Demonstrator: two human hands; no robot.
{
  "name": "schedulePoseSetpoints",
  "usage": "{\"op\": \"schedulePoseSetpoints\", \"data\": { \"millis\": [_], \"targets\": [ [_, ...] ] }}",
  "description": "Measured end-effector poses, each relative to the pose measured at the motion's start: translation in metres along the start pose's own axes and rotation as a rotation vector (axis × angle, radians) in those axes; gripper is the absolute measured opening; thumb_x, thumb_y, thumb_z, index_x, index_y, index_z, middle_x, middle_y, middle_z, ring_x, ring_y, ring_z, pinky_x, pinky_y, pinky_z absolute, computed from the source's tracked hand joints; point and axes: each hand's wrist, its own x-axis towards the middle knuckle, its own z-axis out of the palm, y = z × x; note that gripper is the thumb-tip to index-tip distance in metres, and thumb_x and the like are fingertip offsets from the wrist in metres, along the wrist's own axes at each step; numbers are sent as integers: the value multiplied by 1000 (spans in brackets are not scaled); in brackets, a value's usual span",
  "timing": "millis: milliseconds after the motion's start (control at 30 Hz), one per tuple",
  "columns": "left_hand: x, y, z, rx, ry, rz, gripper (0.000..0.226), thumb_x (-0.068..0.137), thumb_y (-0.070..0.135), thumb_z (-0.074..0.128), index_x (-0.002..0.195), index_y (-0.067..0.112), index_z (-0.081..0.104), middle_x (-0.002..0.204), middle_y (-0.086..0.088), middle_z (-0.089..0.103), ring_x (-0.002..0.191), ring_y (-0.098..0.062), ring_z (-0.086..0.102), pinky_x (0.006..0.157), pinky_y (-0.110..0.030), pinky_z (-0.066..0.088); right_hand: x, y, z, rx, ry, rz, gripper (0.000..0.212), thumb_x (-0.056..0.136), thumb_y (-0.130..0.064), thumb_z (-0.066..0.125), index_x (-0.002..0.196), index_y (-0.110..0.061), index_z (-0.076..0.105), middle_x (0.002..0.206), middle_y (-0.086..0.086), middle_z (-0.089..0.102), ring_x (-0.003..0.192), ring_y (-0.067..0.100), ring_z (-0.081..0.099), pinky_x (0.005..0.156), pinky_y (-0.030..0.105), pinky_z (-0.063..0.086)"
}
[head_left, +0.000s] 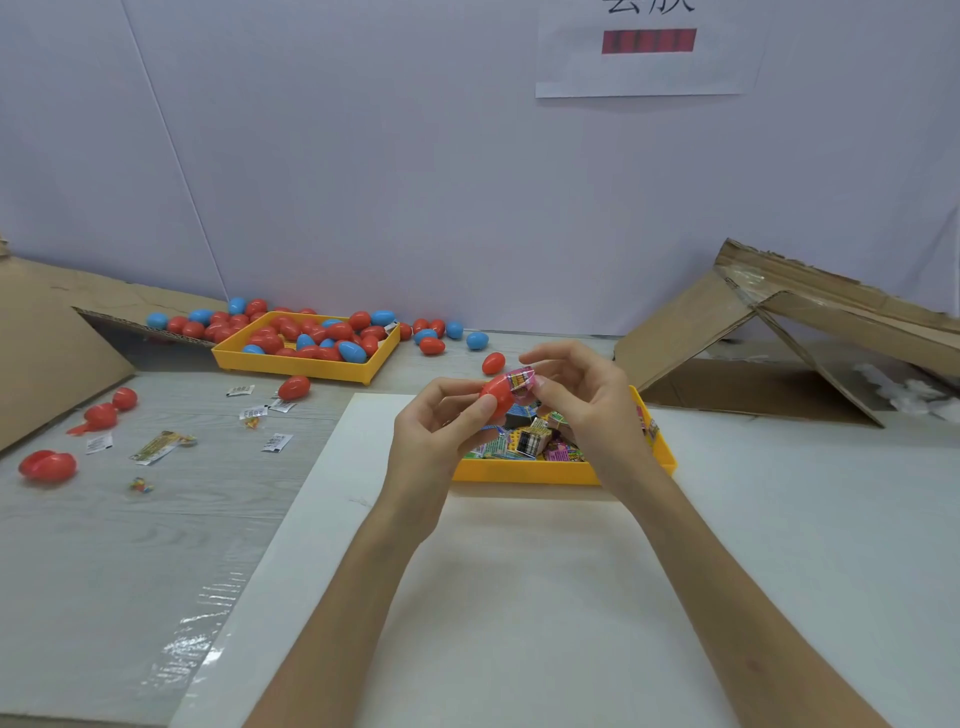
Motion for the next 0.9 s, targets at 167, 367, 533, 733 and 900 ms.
{"op": "schedulePoseSetpoints", "data": {
  "millis": [167, 367, 533, 733, 900],
  "targets": [
    [1, -1, -1, 0, 7, 2, 37, 71, 37, 79, 103, 19, 71, 99, -6, 75, 97, -22, 73, 75, -24, 57, 1, 3, -1, 20, -5, 53, 20, 101, -4, 54, 104, -12, 72, 97, 11, 72, 81, 20, 72, 69, 24, 54],
    [2, 0, 0, 3, 30, -4, 44, 70, 37, 78, 110, 19, 69, 104, -6, 74, 103, -23, 72, 77, -27, 58, 1, 3, 0, 40, 1, 32, 23, 101, -3, 53, 111, -15, 70, 94, 8, 73, 83, 19, 72, 70, 25, 56],
    [2, 2, -3, -154, 0, -90, 41, 89, 12, 70, 129, 17, 63, 118, -14, 69, 108, -28, 71, 85, -29, 58, 1, 3, 1, 151, -4, 35, 19, 100, -10, 54, 114, -16, 66, 89, 3, 73, 84, 20, 71, 72, 27, 58],
    [1, 5, -5, -264, -24, -125, 35, 90, 11, 68, 121, 28, 73, 123, -17, 66, 107, -28, 71, 83, -28, 58, 1, 5, -1, 207, -129, 54, 25, 86, -8, 62, 110, -16, 65, 79, 4, 66, 76, 15, 66, 69, 26, 54],
    [2, 1, -4, -118, -21, -83, 39, 91, 14, 68, 128, 27, 67, 105, -1, 75, 93, -18, 73, 75, -23, 57, 1, 4, -1, 196, -5, 17, 24, 85, -11, 65, 109, -17, 65, 82, 1, 72, 79, 16, 69, 68, 24, 53]
  ]
}}
